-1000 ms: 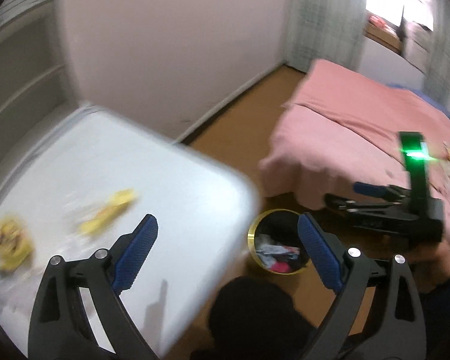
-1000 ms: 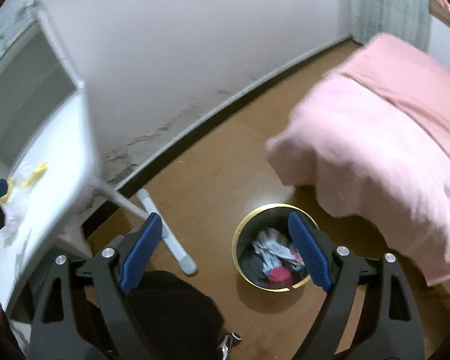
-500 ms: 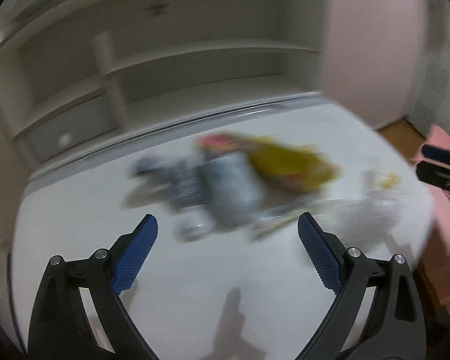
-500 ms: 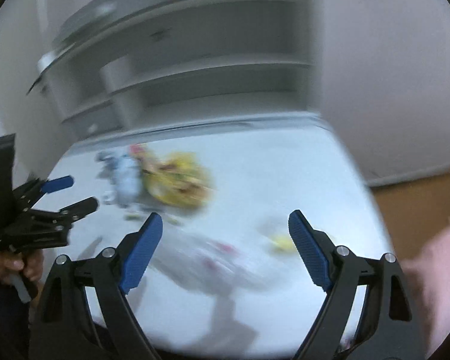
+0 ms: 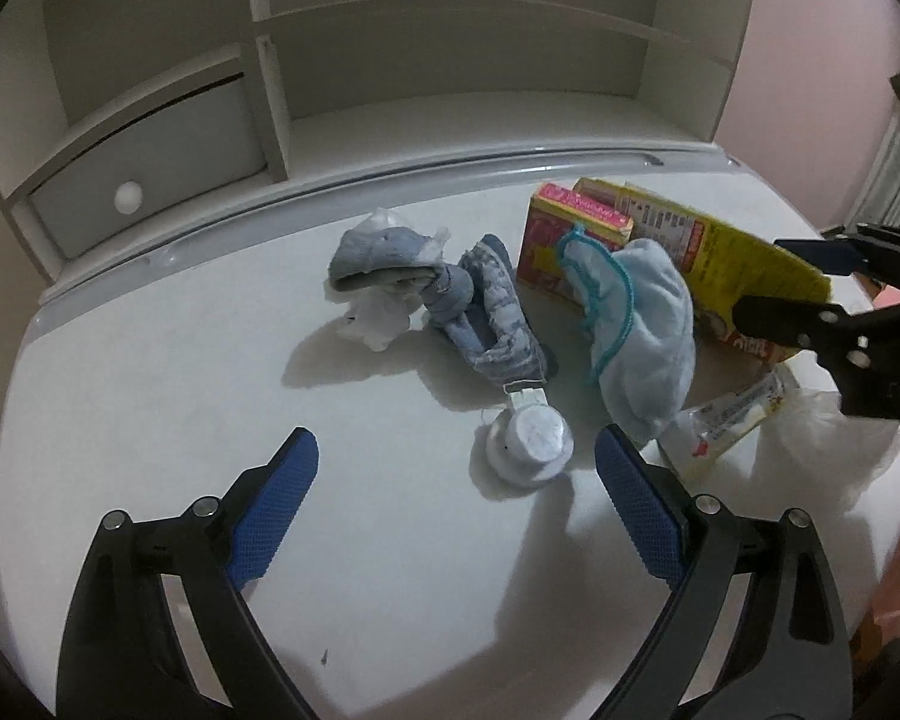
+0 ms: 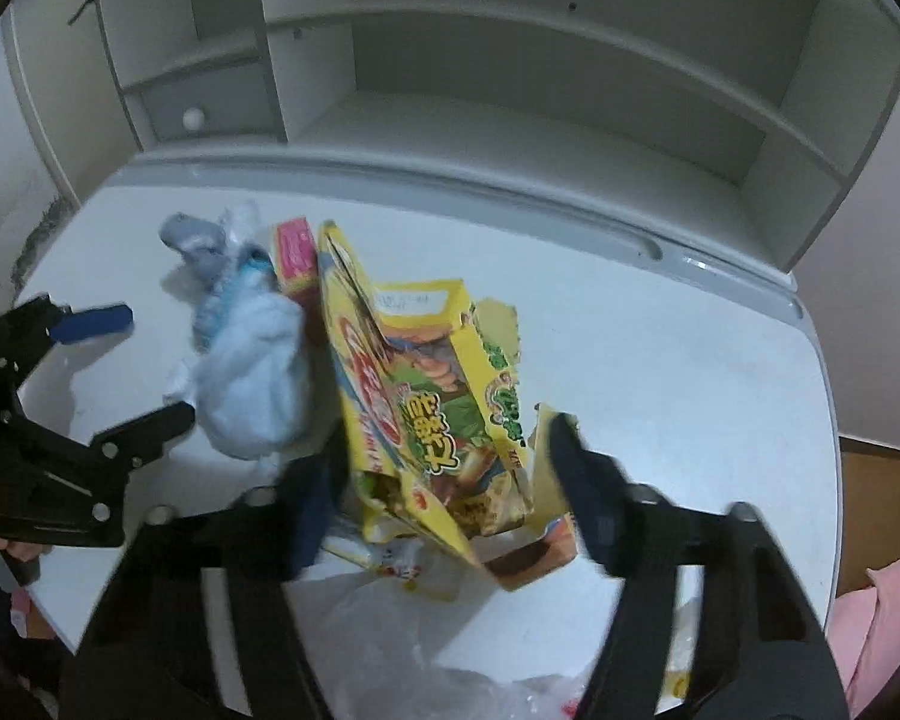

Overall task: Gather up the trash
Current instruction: 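Grasp the white round cap with the left tool while the right tool grasps the yellow snack box, then carry the white cap and yellow snack box over the black bin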

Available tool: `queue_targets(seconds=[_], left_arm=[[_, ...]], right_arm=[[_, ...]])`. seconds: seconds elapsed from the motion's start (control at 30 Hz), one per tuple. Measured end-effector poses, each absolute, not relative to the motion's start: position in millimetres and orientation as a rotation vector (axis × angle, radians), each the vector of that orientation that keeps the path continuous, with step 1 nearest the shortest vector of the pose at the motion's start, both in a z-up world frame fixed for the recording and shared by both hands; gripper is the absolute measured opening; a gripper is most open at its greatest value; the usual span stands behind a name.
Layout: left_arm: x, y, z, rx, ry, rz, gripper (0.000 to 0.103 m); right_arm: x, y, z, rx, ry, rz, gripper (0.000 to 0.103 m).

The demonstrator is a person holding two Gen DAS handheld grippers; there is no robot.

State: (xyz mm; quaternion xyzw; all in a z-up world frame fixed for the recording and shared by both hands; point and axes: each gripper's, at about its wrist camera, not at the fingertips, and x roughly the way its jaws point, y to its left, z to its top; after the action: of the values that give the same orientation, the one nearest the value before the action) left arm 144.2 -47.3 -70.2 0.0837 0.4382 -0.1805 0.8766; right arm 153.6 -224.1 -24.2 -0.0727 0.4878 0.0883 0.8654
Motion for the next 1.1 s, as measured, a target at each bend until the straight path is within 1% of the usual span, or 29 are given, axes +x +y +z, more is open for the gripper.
queue_targets(seconds=[0.03,0.07,0.1,0.13,0.17,0.2,0.23,0.47,0.63,0.77,0.93,1.1], left_arm=[[145,-48,-72,0.183,0.916,-0.380,0.083],[144,-44,-72,0.187,0.919,-0.386,0.073],[146,-45,-74,0.189,0.925,-0.395,0.067],[145,-46,-74,0.204,0.913,-0.391,0.059],[146,-51,-73,0.222,0.909,-0.390,0.046],[145,-53,-72,0.230,0.900,-0.401,0.039],[145,-51,-71,0.227,0.900,-0.409,0.029],[133,-43,-56,0.210,0.871,-0.395,0.029],[115,-36,-33,0.215,0.831,-0.371,0.029],[102,-49,-10,0.203,0.792,-0.383,0.029],[77,-96,15,0.214,0.741,-0.477,0.029],[42,-183,30,0.255,0.708,-0.667,0.029]], right_arm=[[154,-222,-26,-0.157,1.029,0.189,0.045],[155,-220,-29,-0.164,1.036,0.190,0.027],[155,-218,-30,-0.177,1.036,0.187,0.022],[152,-217,-30,-0.184,1.032,0.186,0.021],[150,-215,-30,-0.189,1.026,0.187,0.018],[148,-214,-28,-0.187,1.013,0.191,0.017],[146,-213,-25,-0.182,1.000,0.192,0.016],[127,-223,18,-0.126,0.866,0.163,0.014],[102,-247,51,-0.104,0.775,0.128,0.012],[78,-272,77,-0.079,0.720,0.084,0.011],[26,-324,110,-0.033,0.639,-0.011,0.011],[-42,-394,120,0.049,0.606,-0.159,0.011]])
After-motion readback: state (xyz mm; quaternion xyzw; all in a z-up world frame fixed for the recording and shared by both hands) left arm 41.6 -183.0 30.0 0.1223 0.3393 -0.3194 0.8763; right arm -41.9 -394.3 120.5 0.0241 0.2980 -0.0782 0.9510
